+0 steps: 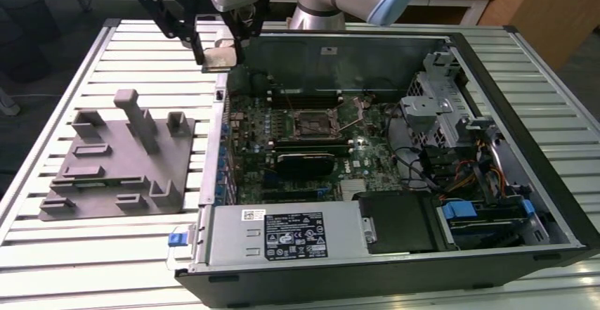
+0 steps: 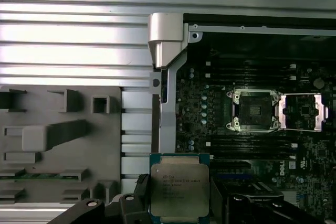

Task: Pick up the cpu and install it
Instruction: 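Pick up the cpu and move it towards the insertion slot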

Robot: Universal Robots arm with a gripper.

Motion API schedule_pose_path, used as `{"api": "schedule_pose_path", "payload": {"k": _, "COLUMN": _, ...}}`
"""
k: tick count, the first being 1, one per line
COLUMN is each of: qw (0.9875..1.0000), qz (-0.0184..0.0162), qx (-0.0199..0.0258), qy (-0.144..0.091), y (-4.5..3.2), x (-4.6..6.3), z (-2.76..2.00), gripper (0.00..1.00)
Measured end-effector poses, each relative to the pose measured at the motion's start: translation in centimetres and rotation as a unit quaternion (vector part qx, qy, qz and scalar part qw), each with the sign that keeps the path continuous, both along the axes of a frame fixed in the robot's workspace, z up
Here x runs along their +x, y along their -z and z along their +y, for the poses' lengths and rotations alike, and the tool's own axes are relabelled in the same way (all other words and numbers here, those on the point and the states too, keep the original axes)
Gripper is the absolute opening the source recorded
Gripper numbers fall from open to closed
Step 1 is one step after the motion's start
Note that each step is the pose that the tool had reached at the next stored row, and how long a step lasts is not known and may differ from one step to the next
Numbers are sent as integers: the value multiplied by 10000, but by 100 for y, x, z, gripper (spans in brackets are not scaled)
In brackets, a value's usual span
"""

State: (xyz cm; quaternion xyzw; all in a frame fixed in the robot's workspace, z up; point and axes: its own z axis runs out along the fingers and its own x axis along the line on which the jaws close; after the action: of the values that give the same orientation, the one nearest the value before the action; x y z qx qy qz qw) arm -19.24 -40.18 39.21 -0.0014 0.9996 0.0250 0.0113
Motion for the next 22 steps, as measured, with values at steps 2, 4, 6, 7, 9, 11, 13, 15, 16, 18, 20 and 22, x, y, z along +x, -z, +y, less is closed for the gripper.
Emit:
{"api": "schedule_pose_path", "payload": {"k": 2, "qw": 10000, "qz": 0, "qx": 0, "qy": 0, "y": 0, "x": 22, "z": 0, "gripper": 54}}
{"api": "schedule_pose_path", "payload": {"k": 4, "qw": 10000, "qz": 0, "qx": 0, "qy": 0, "y": -1, "x": 44, "z": 0, "gripper": 54}}
{"api": "schedule_pose_path", "payload": {"k": 6, "qw": 10000, "qz": 0, "qx": 0, "qy": 0, "y": 0, "x": 69, "z": 0, "gripper": 54}}
{"api": "schedule_pose_path", "payload": {"k": 7, "qw": 10000, "qz": 0, "qx": 0, "qy": 0, "y": 0, "x": 81, "z": 0, "gripper": 54}}
{"api": "schedule_pose_path", "payload": {"k": 9, "qw": 10000, "qz": 0, "qx": 0, "qy": 0, "y": 0, "x": 106, "z": 0, "gripper": 54}}
{"api": "schedule_pose_path", "payload": {"k": 11, "qw": 10000, "qz": 0, "qx": 0, "qy": 0, "y": 0, "x": 132, "z": 0, "gripper": 54}}
{"api": "schedule_pose_path", "payload": {"k": 13, "qw": 10000, "qz": 0, "qx": 0, "qy": 0, "y": 0, "x": 156, "z": 0, "gripper": 54}}
{"api": "schedule_pose_path", "payload": {"k": 15, "qw": 10000, "qz": 0, "qx": 0, "qy": 0, "y": 0, "x": 181, "z": 0, "gripper": 54}}
{"api": "schedule_pose_path", "payload": {"k": 16, "qw": 10000, "qz": 1, "qx": 0, "qy": 0, "y": -1, "x": 197, "z": 0, "gripper": 54}}
{"api": "schedule_pose_path", "payload": {"k": 18, "qw": 10000, "qz": 0, "qx": 0, "qy": 0, "y": 0, "x": 223, "z": 0, "gripper": 54}}
{"api": "schedule_pose_path", "payload": {"k": 20, "qw": 10000, "qz": 1, "qx": -1, "qy": 0, "y": -1, "x": 247, "z": 0, "gripper": 54}}
{"api": "schedule_pose_path", "payload": {"k": 22, "qw": 10000, "qz": 0, "qx": -1, "qy": 0, "y": -1, "x": 270, "z": 0, "gripper": 54}}
